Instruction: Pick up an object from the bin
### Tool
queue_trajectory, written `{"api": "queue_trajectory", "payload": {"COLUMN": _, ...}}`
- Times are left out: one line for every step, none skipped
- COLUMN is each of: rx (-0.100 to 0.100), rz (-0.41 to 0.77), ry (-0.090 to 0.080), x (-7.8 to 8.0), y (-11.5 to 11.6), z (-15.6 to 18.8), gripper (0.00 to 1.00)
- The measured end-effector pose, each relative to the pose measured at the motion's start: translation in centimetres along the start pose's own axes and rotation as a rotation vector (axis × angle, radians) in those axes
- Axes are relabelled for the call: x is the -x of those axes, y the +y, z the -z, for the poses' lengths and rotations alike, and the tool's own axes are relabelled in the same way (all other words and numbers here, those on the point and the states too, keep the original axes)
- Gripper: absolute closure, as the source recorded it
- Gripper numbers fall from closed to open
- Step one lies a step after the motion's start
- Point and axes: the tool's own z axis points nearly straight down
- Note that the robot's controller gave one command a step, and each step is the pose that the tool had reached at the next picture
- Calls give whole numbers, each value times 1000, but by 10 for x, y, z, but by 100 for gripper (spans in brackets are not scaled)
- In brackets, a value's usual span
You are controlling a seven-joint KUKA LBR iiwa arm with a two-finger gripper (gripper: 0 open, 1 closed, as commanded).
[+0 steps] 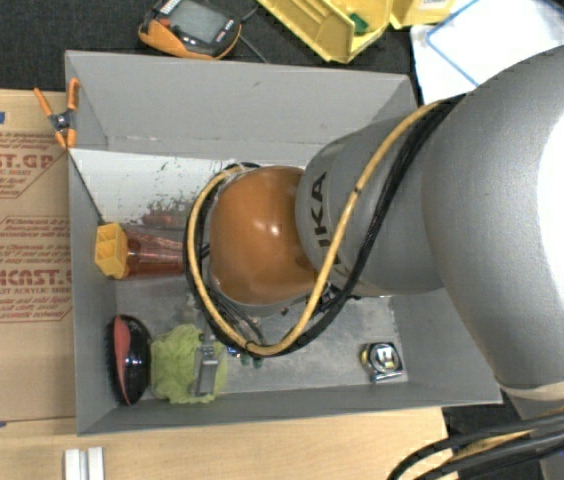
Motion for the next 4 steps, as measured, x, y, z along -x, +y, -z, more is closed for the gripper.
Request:
{"api": "queue_trajectory", "payload": {"rx": 2, "rz": -2, "ry": -7, "x": 2, "y": -1, "z": 3, "gripper": 0}}
{"api": "queue_trajectory", "payload": {"rx": 5, "rz": 88, "ry": -17, "x": 7, "y": 9, "z": -61, "gripper": 0}}
{"api": "queue_trajectory", "payload": {"rx": 7, "rz": 82, "ry": -26, "x": 5, "y": 24, "z": -61, "gripper": 0}}
{"api": "queue_trajectory", "payload": {"rx": 8, "rz": 85, "ry": -23, "x": 8, "y": 12, "z": -60, "gripper": 0}}
